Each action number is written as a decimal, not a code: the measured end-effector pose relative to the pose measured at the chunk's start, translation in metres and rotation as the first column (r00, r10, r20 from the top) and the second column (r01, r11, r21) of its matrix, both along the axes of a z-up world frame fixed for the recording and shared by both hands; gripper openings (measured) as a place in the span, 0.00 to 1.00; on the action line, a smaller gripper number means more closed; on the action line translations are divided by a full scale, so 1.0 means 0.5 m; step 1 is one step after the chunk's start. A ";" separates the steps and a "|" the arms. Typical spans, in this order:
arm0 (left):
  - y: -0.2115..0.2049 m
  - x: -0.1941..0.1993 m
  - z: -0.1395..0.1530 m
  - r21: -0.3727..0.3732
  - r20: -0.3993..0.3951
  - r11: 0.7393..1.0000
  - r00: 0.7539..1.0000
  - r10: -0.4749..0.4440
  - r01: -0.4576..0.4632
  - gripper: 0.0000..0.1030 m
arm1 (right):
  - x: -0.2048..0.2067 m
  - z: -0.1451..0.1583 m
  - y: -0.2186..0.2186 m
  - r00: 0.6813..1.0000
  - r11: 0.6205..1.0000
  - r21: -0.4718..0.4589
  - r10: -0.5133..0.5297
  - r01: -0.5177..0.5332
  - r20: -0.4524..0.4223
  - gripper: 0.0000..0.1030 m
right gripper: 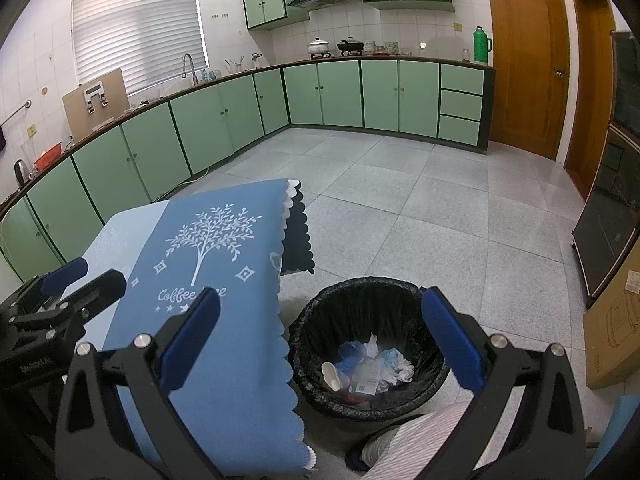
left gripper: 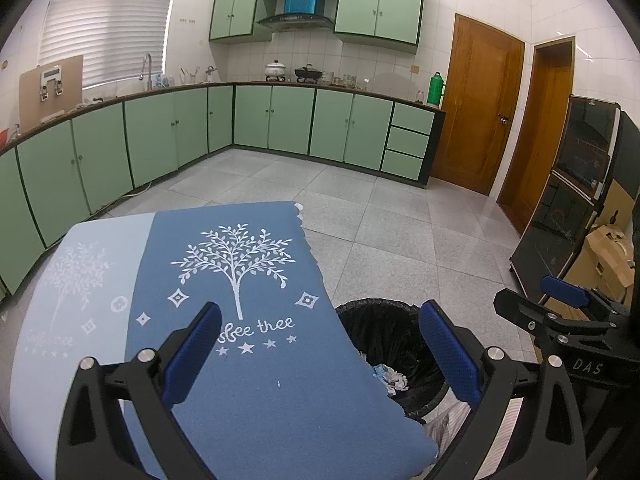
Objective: Collect trash
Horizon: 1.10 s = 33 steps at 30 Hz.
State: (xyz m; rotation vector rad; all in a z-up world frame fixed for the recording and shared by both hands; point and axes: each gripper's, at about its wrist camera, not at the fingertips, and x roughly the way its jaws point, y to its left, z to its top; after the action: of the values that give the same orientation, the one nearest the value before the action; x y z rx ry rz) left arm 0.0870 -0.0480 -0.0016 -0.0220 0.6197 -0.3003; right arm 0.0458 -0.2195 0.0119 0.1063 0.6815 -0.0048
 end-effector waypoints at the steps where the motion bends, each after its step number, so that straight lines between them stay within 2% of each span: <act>1: 0.000 -0.001 -0.001 0.000 0.000 1.000 1.000 0.000 0.000 0.94 | 0.000 -0.001 0.000 1.000 1.000 0.001 0.000 0.000 -0.001 0.95; 33: -0.001 0.000 -0.001 -0.001 -0.003 1.000 1.000 0.000 0.000 0.94 | 0.000 -0.011 0.000 1.000 1.000 -0.002 0.003 -0.003 -0.002 0.95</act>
State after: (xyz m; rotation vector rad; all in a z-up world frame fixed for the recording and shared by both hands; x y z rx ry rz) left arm 0.0869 -0.0483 -0.0021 -0.0235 0.6224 -0.3005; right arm 0.0456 -0.2194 0.0065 0.1031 0.6841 -0.0027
